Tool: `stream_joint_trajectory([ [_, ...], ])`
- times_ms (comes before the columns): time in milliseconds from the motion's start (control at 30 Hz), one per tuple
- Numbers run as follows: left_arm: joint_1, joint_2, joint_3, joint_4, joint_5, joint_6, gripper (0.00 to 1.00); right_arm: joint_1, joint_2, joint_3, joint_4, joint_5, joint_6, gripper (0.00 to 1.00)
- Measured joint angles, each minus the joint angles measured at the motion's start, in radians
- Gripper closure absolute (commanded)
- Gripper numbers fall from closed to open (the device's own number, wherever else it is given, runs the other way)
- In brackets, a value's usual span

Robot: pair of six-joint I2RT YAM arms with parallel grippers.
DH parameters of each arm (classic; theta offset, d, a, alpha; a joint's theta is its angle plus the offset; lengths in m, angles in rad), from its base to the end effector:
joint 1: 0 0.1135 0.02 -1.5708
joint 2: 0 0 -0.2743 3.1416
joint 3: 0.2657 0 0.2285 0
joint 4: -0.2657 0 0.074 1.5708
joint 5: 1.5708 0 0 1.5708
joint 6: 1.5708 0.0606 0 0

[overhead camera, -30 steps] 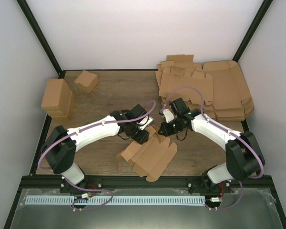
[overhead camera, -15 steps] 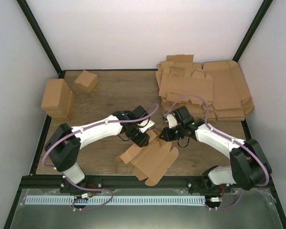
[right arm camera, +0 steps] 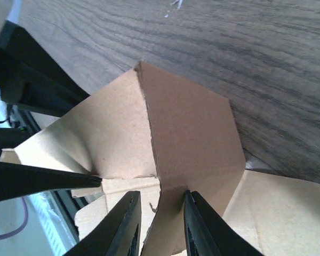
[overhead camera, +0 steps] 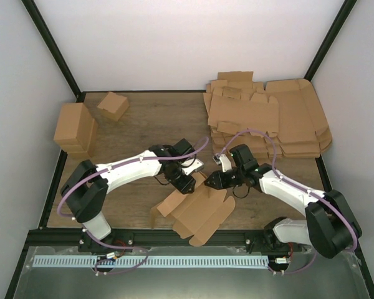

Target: Fold the paper box

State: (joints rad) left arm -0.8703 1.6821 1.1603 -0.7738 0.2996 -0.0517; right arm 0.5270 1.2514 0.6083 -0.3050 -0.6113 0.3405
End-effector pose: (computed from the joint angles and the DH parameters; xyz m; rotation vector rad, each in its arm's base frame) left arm 0.1844 -0.2465 0.2013 1.2400 2.7022 -0.5849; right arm 0.1713 0.1399 0.1893 -0.5080 2.5797 1.1027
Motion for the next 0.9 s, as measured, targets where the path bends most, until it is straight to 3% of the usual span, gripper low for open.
stream_joint_trajectory([
  [267,0.000,0.000,0.010,-0.012,0.026,0.004,0.51,0.000,-0.059,-0.077,0.098,-0.100,0.041,0.56],
  [700,0.000,-0.002,0.011,-0.013,0.047,0.007,0.47,0.001,-0.220,-0.206,0.230,-0.066,0.072,0.56],
  [900,0.000,-0.011,0.012,-0.012,0.068,0.008,0.47,0.001,-0.273,-0.299,0.328,-0.051,0.078,0.63],
])
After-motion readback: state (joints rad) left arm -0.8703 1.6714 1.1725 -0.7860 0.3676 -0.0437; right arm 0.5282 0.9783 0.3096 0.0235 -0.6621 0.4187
